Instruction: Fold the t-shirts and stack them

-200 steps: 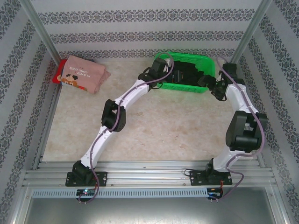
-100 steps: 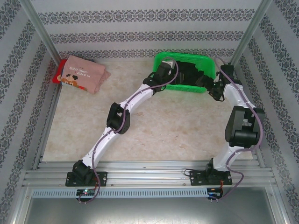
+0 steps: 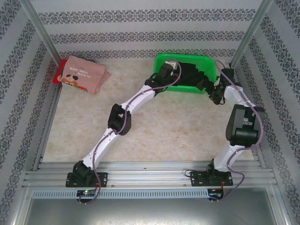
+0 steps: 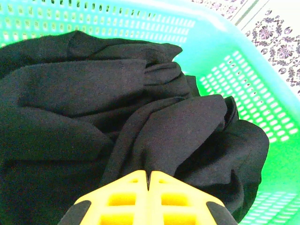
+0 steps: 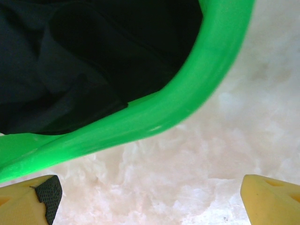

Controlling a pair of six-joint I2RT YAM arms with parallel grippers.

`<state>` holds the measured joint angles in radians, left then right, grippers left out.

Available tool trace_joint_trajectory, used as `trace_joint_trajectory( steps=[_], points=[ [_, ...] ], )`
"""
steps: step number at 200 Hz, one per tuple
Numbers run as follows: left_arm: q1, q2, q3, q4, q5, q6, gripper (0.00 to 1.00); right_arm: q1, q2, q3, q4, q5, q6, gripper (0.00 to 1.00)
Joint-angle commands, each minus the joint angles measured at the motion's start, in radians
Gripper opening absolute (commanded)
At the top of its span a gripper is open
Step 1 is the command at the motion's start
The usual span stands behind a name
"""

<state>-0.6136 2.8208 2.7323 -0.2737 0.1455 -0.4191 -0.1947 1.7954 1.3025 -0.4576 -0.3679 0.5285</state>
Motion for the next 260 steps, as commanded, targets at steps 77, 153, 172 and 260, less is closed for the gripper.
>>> trace_joint_trajectory(
  steps=[77,153,172,260],
  points=[
    [0.018,-0.309,0.014,-0.071,0.125,0.085,0.0,-0.063,0.058,0.072,0.08,-0.017,0.074,0.98],
    [0.064,-0.597,-0.01,-0.078,0.098,0.074,0.0,-0.062,0.194,0.182,0.097,-0.028,0.146,0.95],
    [0.076,-0.693,-0.01,-0.095,0.081,0.101,0.0,-0.062,0.23,0.203,0.113,-0.033,0.158,0.92],
    [0.08,-1.213,-0.259,-0.369,-0.225,0.402,0.0,-0.051,0.255,0.223,0.085,-0.019,0.228,0.21]
  ],
)
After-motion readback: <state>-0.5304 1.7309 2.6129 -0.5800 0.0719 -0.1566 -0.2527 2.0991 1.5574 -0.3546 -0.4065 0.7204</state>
